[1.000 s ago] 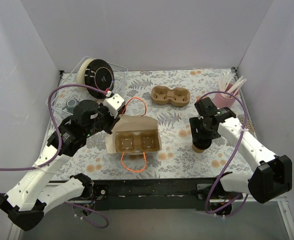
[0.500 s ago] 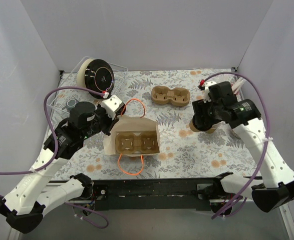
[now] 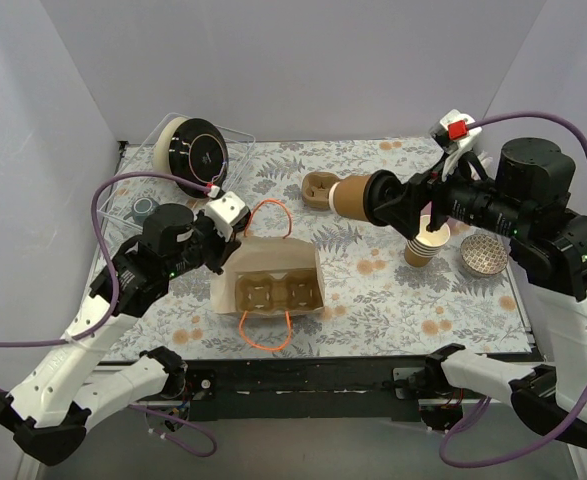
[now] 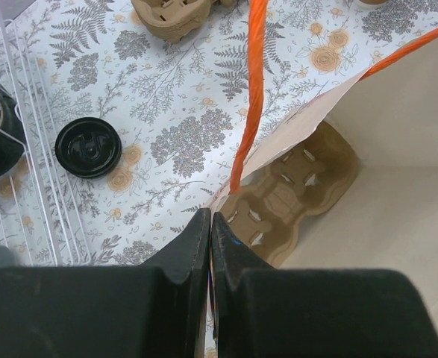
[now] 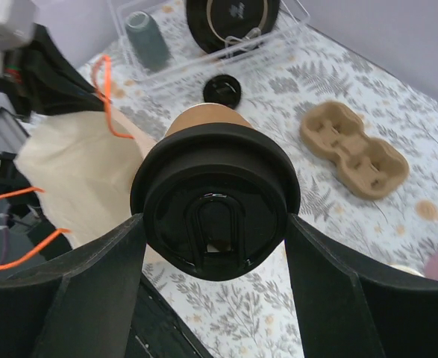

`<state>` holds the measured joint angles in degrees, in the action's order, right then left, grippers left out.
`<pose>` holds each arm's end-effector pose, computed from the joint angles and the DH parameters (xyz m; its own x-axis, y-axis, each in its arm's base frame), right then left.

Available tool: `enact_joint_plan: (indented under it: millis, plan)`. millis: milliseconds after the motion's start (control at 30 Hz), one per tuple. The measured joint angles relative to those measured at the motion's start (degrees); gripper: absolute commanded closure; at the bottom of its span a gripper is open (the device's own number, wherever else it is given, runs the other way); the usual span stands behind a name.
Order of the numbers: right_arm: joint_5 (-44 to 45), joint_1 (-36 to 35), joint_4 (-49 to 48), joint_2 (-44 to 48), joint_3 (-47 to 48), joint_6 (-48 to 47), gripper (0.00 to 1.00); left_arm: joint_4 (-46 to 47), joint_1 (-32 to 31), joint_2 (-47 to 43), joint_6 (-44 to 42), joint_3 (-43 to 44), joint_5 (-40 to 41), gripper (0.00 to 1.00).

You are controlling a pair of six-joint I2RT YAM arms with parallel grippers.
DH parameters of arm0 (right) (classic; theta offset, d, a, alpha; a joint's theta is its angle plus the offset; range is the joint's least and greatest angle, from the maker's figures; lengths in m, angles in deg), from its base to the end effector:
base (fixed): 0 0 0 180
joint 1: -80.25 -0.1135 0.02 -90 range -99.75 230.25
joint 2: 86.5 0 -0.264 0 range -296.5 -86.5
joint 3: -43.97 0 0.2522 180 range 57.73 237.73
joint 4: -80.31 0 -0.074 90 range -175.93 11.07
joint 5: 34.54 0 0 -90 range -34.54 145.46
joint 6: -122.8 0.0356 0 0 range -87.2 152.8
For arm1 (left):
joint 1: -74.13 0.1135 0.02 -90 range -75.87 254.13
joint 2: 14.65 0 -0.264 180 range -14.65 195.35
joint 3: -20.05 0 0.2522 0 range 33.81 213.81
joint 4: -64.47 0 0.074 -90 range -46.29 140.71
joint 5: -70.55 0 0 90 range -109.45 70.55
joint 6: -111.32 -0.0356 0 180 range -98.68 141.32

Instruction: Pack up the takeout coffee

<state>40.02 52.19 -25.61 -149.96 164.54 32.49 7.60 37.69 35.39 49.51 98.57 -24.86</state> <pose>0.1214 0.0754 0.5298 -0.2539 -0.1412 -0.9569 -0.6795 0.7301 0.0725 0.1335 -0.1027 0.3841 -0.6480 -0.1061 -0.7542 0.3993 0.7959 -0.4551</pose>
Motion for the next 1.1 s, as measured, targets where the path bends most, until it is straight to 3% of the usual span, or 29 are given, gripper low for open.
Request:
enact_joint_plan:
  millis: [200, 300, 533, 633, 900, 1100]
  plan:
    - [-6.6, -3.6, -6.3, -1.2, 1.8, 3.1, 0.54, -0.3, 0.0, 1.2, 1.4, 0.0, -0.5, 1.00]
    - [-5.6, -11.6, -9.4, -2.8, 1.8, 4.3, 0.55, -0.1, 0.0, 1.2, 2.3, 0.0, -1.0, 1.00]
    - [6.7, -37.3, -10.3, -9.6, 5.9, 3.6, 0.54, 0.7, 0.0, 0.9, 4.3, -0.1, -1.6, 1.00]
    - [12.1, -43.6, -9.1, -11.5, 7.1, 2.6, 0.55, 1.8, 0.0, 0.0, 5.1, -0.7, -1.6, 1.00]
    - [25.6, -51.8, -3.3, -12.5, 7.2, -2.2, 0.55, 6.2, 0.0, -4.6, 3.1, -3.4, -2.3, 1.00]
    - [36.4, -56.3, -0.2, -19.7, 8.8, -8.1, 0.55, 9.7, 0.0, -7.3, 0.2, -5.7, -1.1, 1.00]
